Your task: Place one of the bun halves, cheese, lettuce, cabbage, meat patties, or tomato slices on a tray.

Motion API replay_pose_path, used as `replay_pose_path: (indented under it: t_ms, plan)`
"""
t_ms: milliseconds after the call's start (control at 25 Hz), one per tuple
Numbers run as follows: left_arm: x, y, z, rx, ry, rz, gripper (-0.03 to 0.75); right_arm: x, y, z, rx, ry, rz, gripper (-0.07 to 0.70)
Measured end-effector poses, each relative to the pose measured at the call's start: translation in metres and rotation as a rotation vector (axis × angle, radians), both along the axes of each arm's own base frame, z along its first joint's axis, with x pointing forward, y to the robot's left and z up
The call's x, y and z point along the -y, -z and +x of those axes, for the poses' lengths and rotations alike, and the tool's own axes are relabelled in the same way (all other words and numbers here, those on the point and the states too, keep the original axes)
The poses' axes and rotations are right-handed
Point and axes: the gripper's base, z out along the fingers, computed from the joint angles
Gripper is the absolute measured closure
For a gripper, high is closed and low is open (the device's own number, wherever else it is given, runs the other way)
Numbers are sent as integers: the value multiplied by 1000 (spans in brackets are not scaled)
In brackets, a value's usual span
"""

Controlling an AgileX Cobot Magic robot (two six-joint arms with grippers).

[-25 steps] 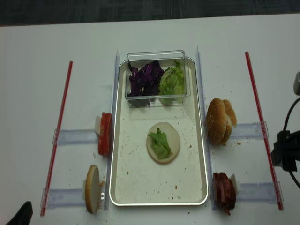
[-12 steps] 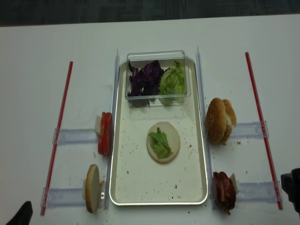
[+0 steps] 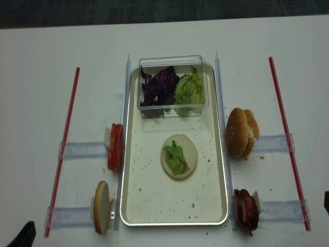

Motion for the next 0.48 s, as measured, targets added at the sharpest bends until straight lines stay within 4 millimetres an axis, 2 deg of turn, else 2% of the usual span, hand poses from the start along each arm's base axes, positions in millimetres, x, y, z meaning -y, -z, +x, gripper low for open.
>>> replay_pose_path:
  t_ms: [240,480]
  plan:
    - [0,0,0,0,0,0,97,-1,-1,-19,118,-1,-4,-48]
    - [0,0,0,0,0,0,97,-1,0,-27,170,0,-4,-48]
